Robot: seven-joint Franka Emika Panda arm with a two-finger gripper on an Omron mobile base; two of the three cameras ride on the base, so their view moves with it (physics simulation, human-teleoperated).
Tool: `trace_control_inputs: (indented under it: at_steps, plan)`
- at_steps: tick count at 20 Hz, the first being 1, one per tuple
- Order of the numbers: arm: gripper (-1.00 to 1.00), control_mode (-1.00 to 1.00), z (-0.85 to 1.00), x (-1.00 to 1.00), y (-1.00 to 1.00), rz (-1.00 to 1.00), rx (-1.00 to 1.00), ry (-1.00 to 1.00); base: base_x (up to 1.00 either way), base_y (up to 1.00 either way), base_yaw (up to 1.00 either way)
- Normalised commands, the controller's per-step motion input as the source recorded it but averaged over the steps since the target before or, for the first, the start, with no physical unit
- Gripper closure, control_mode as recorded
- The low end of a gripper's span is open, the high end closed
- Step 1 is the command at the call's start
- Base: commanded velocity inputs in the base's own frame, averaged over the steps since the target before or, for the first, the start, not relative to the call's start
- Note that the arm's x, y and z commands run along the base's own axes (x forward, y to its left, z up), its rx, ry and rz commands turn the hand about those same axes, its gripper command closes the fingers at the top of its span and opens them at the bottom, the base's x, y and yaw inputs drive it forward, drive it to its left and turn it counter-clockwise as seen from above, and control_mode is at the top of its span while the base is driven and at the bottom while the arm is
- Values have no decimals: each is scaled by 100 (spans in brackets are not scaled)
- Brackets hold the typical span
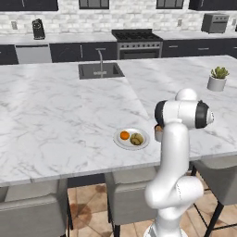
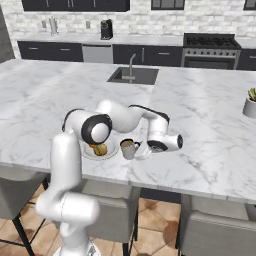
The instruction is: Pick up the brewed coffee from the coffee machine and place it next to the breakfast plate on the dining counter.
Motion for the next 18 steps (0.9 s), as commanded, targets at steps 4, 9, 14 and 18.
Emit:
trace_control_inputs:
  at_steps: [4,9,14,18]
  plan:
    - [-100,-100,-46,12,0,7,0,-1,0,0,0]
    - [-100,-100,-16,0,0,12,0,-4,0,0,0]
    - [-100,-100,33,-19,1,12,-1,-13,0,0,0]
    - [-100,-100,59,-51,1,9,-6,-16,0,0,0]
